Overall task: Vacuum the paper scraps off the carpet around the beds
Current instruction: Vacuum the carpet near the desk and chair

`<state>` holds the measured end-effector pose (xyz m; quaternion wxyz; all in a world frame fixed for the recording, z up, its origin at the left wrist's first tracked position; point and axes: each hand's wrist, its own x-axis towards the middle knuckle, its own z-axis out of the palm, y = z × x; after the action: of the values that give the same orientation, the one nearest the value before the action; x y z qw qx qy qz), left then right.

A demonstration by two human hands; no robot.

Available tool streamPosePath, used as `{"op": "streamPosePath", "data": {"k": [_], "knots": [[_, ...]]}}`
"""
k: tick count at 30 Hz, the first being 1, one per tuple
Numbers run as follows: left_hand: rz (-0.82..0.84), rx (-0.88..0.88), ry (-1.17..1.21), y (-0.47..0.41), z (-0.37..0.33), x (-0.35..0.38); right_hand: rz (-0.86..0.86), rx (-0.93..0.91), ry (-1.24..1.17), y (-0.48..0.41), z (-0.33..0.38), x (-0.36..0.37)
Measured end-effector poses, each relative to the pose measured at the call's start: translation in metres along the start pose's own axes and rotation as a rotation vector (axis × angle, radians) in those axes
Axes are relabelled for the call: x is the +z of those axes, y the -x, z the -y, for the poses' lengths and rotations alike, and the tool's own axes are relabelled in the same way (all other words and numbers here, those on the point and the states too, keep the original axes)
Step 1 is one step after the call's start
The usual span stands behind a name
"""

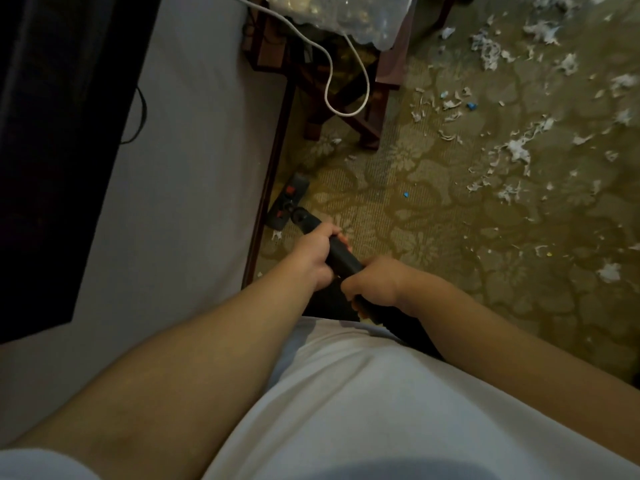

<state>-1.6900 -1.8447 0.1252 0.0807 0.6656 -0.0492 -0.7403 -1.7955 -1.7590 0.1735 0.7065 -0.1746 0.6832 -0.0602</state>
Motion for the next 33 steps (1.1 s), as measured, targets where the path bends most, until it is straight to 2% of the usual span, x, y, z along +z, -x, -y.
{"op": "streamPosePath", "data": {"k": [5, 13, 19, 26, 33], "knots": [[-0.034, 0.035, 0.046, 0.012, 0.053, 0.009, 0.023, -0.032, 0.049, 0.016, -0.046, -0.008], [-0.050, 0.063, 0.123, 0.031, 0.199, 0.057, 0.017, 0.001, 0.165, 0.067, -0.178, -0.042], [0.018, 0.050, 0.158, 0.053, 0.284, 0.095, -0.091, -0.005, 0.267, 0.115, -0.254, -0.063], [0.087, -0.006, 0.064, 0.074, 0.337, 0.136, -0.090, 0.072, 0.095, 0.153, -0.314, -0.085], [0.123, -0.058, 0.064, 0.084, 0.369, 0.137, -0.082, 0.146, 0.092, 0.173, -0.340, -0.080]]}}
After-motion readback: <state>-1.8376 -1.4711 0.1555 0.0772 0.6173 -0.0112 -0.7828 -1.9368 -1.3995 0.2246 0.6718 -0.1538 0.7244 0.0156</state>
